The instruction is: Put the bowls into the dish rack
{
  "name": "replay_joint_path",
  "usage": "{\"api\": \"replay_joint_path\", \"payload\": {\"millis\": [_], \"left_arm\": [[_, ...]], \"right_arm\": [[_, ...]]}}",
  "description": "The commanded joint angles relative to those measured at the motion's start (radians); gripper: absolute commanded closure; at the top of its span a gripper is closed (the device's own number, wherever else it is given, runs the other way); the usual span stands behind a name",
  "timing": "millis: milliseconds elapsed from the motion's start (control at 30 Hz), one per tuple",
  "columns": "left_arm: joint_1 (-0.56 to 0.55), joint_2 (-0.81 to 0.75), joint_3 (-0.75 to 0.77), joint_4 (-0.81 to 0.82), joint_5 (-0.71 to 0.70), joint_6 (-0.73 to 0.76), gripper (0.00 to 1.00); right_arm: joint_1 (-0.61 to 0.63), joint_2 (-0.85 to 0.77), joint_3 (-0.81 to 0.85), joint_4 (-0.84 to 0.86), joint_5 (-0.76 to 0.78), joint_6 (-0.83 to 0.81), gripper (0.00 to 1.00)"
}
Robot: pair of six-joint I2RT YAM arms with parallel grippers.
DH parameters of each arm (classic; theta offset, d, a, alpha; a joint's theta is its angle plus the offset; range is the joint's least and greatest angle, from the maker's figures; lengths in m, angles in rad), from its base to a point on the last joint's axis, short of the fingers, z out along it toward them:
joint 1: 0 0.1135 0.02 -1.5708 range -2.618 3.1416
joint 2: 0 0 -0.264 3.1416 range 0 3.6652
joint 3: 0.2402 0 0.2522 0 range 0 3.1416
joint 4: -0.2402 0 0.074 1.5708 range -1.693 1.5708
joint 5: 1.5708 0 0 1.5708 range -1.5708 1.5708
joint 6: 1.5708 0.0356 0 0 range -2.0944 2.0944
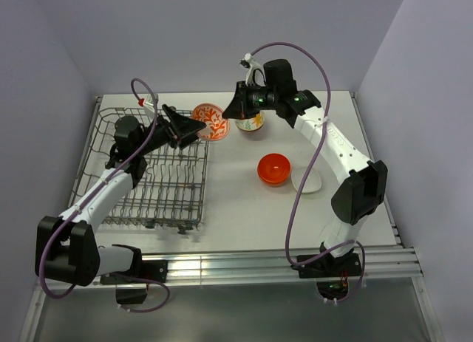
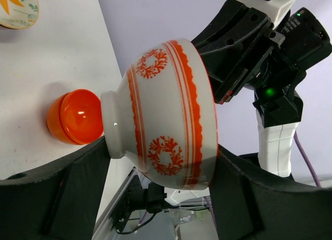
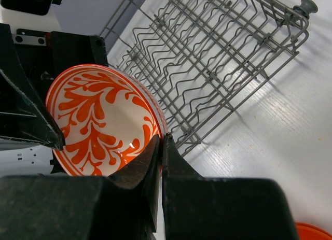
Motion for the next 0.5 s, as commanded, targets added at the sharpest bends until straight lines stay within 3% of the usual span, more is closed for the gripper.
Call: {"api": "replay_joint_path", "payload": {"millis": [0, 167, 267, 300, 367, 433, 467], "left_arm": [[-0.004, -0.011, -0.008, 0.083, 0.029, -0.019, 0.26], [-0.004, -0.021, -0.003, 0.063, 0.026, 0.007, 0.47], [-0.003, -0.026, 0.005, 0.023, 0.027, 0.036, 0.79], [-0.003, -0.029, 0.009, 0.008, 0.023, 0.054, 0.95], [-0.003, -0.04, 0.018, -0.02, 0.018, 0.074, 1.0], [-0.001, -0.049, 0.017, -0.043, 0.012, 0.088, 1.0], [0.003, -0.055, 0.021, -0.055, 0.009, 0.094, 1.0]], "right_arm": [[0.008, -0.042, 0.018, 0.077, -0.046, 0.024, 1.0], [0.011, -0.039, 0.012, 0.082, -0.06, 0.036, 1.0], [0.011, -0.027, 0.027, 0.066, -0.063, 0.034, 1.0], [0.011, -0.022, 0.03, 0.065, -0.066, 0.036, 1.0], [0.013, -0.014, 0.038, 0.059, -0.066, 0.04, 1.0], [0.012, -0.011, 0.046, 0.057, -0.064, 0.047, 0.88], [0.013, -0.01, 0.047, 0.057, -0.064, 0.05, 0.69]]}}
